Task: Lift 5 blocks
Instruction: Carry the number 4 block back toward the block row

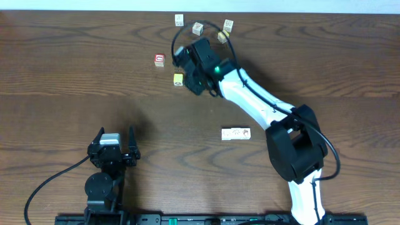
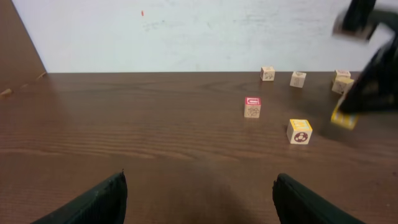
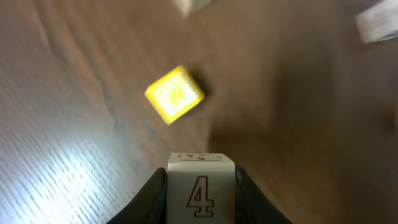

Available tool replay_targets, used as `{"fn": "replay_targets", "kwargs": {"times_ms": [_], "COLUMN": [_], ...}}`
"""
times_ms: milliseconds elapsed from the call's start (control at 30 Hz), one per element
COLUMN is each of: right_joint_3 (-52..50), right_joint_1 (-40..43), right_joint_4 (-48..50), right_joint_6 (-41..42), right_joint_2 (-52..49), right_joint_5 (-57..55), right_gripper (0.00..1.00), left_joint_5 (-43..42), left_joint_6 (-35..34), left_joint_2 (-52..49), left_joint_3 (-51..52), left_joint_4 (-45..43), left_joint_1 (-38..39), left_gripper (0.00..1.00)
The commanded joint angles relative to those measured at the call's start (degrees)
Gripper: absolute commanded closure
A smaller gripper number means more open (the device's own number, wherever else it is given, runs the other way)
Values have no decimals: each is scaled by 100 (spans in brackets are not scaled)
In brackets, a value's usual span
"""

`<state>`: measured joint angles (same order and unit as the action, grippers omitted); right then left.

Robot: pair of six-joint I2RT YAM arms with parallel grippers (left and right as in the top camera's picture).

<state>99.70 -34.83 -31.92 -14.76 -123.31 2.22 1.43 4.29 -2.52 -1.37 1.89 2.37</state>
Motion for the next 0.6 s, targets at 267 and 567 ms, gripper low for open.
{"fn": "replay_targets", "kwargs": {"times_ms": [267,567], "right_joint_3": [33,-3639], "right_joint_1": [1154,1176], "right_joint_4": [-2039,-1491], "right_joint_6": [2240,2979], "right_joint_2": [2072,4931], "right_joint_5": [-968,-1233], "right_gripper": [99,99], "left_joint_5": [66,66], "left_joint_6": [-46,-46], "left_joint_2": [7,7], "left_joint_3": [114,114], "left_joint_4": [214,216], "left_joint_1": [22,22], "left_gripper": [24,24]}}
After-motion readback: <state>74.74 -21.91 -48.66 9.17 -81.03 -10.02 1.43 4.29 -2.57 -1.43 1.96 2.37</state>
